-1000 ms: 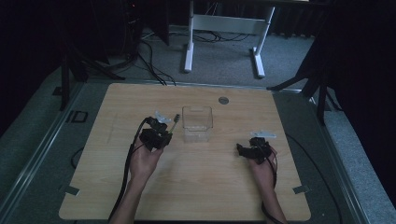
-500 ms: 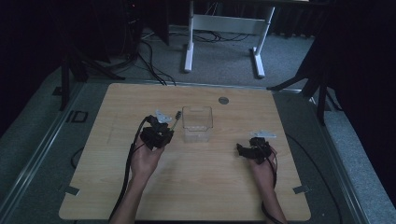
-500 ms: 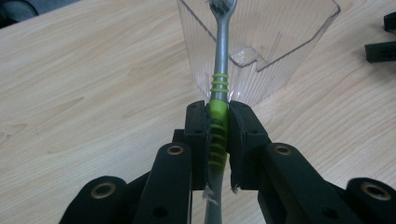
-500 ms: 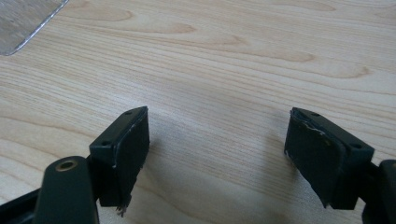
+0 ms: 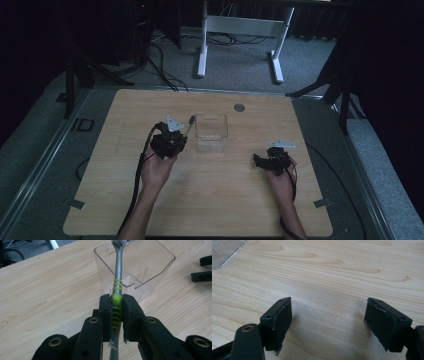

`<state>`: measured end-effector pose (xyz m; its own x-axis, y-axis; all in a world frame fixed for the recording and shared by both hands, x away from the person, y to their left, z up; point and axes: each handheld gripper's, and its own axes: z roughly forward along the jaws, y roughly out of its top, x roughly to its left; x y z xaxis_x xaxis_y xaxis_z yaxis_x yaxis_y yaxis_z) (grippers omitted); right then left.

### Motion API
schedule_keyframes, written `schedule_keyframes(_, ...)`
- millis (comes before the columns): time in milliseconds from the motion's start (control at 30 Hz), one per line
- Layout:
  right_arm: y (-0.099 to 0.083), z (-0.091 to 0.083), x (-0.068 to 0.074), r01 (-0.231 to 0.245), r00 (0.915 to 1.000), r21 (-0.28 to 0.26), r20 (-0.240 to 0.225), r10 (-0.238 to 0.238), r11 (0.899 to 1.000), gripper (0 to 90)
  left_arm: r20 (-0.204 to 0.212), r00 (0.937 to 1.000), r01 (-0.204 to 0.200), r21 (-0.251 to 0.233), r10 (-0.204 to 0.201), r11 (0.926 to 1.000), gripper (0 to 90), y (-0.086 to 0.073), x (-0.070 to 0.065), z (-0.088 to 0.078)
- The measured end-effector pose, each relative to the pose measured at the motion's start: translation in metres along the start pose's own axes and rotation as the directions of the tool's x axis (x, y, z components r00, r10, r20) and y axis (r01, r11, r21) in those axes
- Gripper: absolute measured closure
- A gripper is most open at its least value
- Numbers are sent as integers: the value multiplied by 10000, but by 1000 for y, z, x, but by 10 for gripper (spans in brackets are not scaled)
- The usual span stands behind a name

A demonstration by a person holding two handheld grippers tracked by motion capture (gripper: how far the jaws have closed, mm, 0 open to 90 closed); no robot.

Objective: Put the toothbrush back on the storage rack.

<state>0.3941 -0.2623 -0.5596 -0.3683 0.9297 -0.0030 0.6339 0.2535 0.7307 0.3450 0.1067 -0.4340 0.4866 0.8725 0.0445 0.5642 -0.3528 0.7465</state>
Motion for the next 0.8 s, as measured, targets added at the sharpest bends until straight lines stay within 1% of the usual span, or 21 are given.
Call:
schedule_keyframes(233, 0, 0, 0, -4, 10000, 1, -3, 4, 10000, 220, -22, 10000, -35, -164, 34, 9999, 789, 2, 0, -2)
schedule_keyframes(367, 0, 0, 0, 3, 10000, -1, -2, -3, 10000, 220, -33, 10000, -33, -363, 31, 9993, 789, 2, 1, -3)
schedule_keyframes(533, 0, 0, 0, -6, 10000, 2, -2, 6, 10000, 220, 9, 10000, 15, -527, -14, 9986, 789, 3, 1, -4)
schedule_keyframes(800, 0, 0, 0, -16, 10000, 6, -5, 16, 10000, 220, 28, 10000, -36, -722, 39, 9974, 789, 6, 0, -6)
